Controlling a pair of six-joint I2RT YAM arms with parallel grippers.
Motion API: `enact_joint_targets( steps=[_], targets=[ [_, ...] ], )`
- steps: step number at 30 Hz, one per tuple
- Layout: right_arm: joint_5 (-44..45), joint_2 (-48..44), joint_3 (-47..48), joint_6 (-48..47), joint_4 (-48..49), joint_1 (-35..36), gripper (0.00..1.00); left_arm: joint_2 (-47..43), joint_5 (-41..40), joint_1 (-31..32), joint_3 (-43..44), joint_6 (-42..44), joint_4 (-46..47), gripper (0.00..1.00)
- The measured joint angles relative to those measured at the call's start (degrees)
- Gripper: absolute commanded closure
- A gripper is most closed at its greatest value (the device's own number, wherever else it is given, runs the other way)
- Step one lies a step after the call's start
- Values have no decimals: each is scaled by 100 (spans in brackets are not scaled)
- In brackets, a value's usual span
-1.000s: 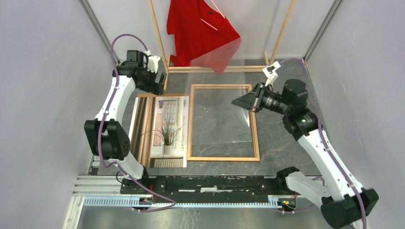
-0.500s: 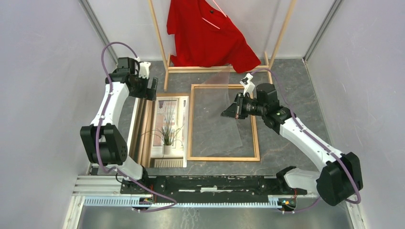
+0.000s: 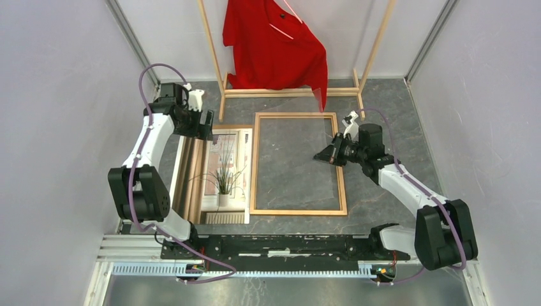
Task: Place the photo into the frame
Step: Place the photo frame item in the photo frame.
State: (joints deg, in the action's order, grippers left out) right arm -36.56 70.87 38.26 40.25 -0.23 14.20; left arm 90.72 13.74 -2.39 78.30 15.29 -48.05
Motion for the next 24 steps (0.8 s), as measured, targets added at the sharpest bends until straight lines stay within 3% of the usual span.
enact_joint_targets(
  steps=[24],
  targets=[
    [-243, 120, -966, -114, 448, -728, 100, 15, -4, 186, -94, 4, 0, 0]
  ],
)
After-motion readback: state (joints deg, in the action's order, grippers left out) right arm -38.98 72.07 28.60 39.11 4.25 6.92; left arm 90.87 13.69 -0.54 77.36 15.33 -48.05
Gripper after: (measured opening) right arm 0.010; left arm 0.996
